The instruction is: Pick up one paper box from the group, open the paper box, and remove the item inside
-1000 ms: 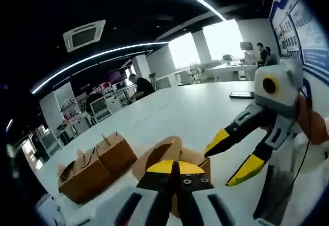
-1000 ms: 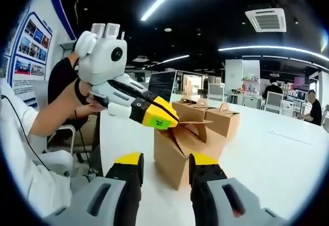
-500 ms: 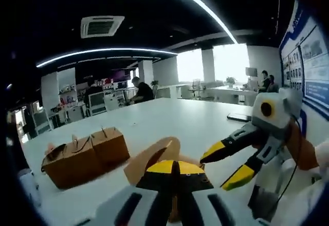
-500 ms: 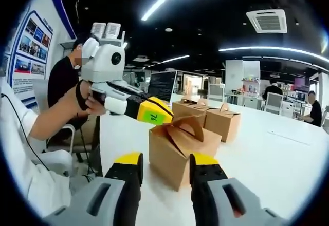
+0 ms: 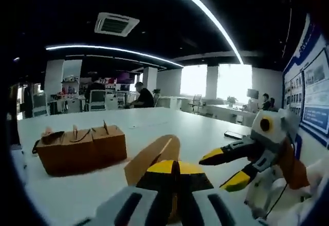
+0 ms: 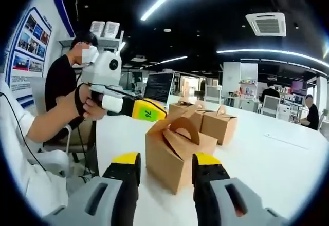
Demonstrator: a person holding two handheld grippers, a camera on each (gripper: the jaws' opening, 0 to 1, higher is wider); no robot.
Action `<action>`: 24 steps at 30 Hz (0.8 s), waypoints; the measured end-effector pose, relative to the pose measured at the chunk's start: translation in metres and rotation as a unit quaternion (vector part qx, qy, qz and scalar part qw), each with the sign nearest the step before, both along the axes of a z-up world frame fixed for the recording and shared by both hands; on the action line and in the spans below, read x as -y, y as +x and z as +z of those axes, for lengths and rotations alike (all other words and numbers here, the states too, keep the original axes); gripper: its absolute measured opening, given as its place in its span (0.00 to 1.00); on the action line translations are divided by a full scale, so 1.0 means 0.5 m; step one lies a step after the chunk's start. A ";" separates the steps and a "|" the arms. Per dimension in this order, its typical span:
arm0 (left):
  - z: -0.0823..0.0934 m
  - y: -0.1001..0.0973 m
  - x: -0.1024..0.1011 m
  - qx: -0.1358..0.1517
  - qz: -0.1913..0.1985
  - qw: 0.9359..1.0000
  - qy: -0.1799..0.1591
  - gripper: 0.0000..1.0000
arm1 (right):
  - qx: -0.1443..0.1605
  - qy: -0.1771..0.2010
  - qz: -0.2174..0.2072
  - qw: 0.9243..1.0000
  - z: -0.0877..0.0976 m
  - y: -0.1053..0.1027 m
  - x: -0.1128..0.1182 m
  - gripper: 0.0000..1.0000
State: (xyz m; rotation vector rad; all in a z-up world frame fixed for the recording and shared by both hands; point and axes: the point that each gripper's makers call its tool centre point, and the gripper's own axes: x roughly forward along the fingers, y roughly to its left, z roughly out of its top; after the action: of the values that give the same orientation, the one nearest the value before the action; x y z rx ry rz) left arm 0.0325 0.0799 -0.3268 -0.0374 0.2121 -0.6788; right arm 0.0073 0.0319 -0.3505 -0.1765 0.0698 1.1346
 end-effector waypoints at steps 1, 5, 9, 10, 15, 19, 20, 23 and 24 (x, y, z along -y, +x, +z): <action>0.001 -0.002 -0.001 0.001 0.000 1.000 -0.006 0.03 | 0.004 0.004 0.001 1.000 0.005 -0.001 -0.002 0.42; 0.001 -0.005 -0.002 0.003 -0.002 1.000 -0.015 0.03 | 0.018 0.016 0.009 1.000 0.013 -0.002 -0.013 0.43; 0.003 -0.007 -0.003 0.002 -0.004 1.000 -0.027 0.03 | 0.020 0.017 0.021 0.999 0.007 -0.014 -0.028 0.44; 0.003 -0.007 -0.003 0.001 -0.004 1.000 -0.029 0.03 | 0.020 0.016 0.023 0.999 0.001 -0.012 -0.031 0.44; 0.003 -0.006 -0.007 0.001 -0.004 0.999 -0.035 0.03 | 0.014 0.000 0.025 1.000 -0.024 -0.010 -0.038 0.44; 0.005 -0.005 -0.016 0.002 -0.001 0.999 -0.046 0.03 | 0.009 0.002 0.026 1.000 -0.022 -0.012 -0.037 0.45; 0.006 -0.005 -0.018 0.002 0.000 0.999 -0.049 0.03 | 0.007 0.004 0.026 1.000 -0.022 -0.013 -0.037 0.45; 0.009 -0.004 -0.026 0.002 0.003 0.998 -0.060 0.03 | 0.001 0.009 0.027 1.000 -0.021 -0.015 -0.038 0.46; 0.010 -0.004 -0.028 0.002 0.004 0.998 -0.062 0.03 | 0.000 0.010 0.027 1.000 -0.021 -0.016 -0.038 0.46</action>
State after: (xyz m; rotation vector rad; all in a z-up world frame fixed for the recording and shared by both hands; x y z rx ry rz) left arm 0.0303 0.0939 -0.3218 -0.1565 0.1657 -0.6837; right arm -0.0005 0.0508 -0.3609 -0.1616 0.0543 1.1881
